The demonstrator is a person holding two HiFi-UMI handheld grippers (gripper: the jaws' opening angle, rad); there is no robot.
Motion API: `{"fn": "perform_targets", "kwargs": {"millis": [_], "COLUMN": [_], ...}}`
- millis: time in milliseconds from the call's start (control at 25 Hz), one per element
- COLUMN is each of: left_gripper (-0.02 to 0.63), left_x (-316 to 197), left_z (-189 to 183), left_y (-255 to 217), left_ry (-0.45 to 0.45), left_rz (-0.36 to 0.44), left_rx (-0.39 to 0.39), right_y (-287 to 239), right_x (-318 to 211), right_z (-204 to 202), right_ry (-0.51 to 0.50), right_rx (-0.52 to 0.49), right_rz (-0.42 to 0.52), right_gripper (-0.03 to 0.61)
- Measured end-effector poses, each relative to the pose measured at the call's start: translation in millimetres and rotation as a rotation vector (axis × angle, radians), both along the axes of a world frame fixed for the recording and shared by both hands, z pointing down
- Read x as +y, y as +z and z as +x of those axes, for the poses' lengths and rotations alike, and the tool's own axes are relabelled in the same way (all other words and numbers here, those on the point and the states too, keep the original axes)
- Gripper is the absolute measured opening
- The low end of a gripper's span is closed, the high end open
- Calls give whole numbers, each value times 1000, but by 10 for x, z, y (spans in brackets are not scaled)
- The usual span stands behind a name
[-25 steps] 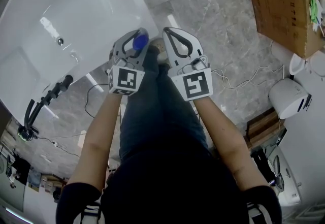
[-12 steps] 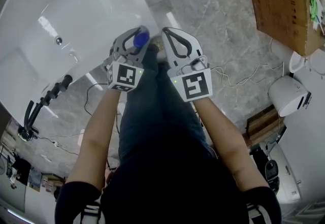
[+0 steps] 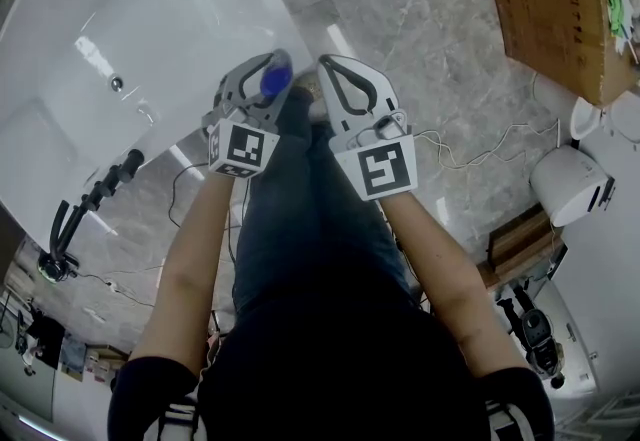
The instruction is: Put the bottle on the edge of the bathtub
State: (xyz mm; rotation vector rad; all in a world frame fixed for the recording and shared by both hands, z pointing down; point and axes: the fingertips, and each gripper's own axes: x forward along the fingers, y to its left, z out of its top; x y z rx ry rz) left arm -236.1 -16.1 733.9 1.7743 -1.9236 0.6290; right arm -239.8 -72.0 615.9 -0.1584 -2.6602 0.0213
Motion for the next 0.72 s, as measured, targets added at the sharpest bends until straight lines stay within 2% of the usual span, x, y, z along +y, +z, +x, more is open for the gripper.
{"fn": "perform_targets", "kwargs": {"millis": [480,720], "left_gripper": [181,181], "left_x": [180,305], "left_z": [15,48], "left_y": [-101,-317], "left_ry": [22,36], "left_rz": [-22,-18], "left_rx": [-21,-45], "right_y": [-182,-394], "right_x": [-16,-62], "right_z": [118,191], "right_ry": [20,43], "right_rx": [-25,-62], "right_rz": [16,48], "right_gripper": [17,17]}}
